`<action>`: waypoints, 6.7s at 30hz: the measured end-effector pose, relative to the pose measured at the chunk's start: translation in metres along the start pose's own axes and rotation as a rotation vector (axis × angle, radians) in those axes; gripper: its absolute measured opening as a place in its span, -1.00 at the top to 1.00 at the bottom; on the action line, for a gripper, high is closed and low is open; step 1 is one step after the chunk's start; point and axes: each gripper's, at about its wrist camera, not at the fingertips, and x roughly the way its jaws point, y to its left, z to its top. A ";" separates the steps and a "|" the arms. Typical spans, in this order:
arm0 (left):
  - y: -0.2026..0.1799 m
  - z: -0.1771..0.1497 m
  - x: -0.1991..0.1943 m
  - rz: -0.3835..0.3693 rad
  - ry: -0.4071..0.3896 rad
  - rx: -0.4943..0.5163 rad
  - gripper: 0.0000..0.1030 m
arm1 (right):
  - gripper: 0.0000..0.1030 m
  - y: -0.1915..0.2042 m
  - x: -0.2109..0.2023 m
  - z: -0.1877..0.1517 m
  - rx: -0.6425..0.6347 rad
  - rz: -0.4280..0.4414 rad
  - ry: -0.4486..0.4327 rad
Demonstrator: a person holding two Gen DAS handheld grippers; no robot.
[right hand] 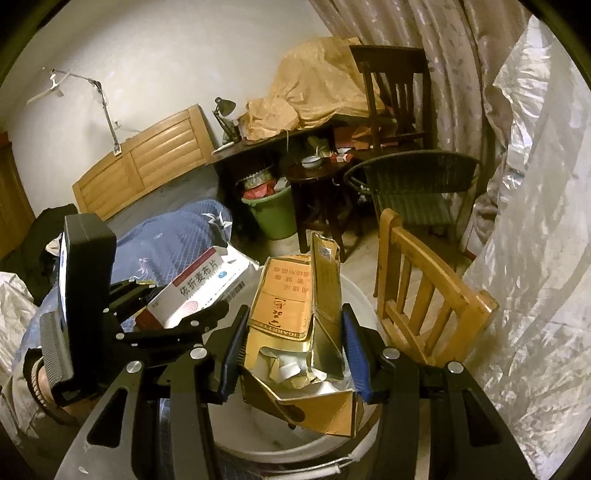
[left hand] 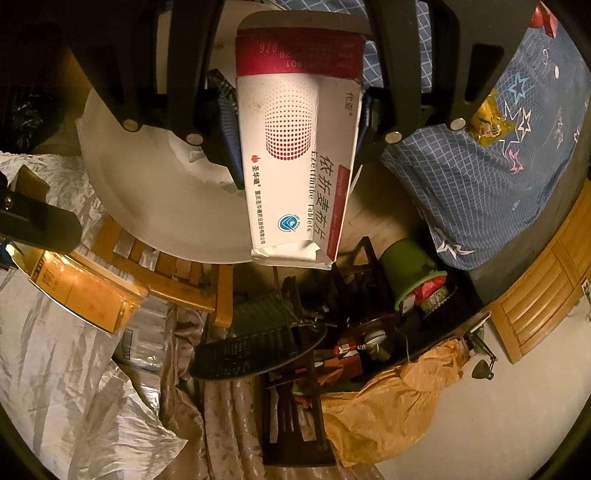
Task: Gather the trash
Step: 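Open both grippers to drop the two boxes into the bucket, then move both tools back over the trash on the bed, then grasp the white bubble wrap with the left gripper while the right grasps the black tissue pack, then carry the bubble wrap and tissue pack in both grippers over the bucket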
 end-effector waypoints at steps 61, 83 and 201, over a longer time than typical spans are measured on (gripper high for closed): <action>0.208 -0.209 -0.185 0.506 -0.148 -0.625 -0.69 | -0.60 0.241 -0.028 -0.139 -0.260 0.047 -0.327; 0.370 -0.361 -0.218 0.345 0.085 -0.851 -0.42 | -0.69 0.426 0.060 -0.187 -0.531 0.422 0.065; 0.200 -0.246 -0.255 0.666 -0.101 -0.519 0.11 | 0.07 0.307 -0.056 -0.136 -0.298 0.303 -0.173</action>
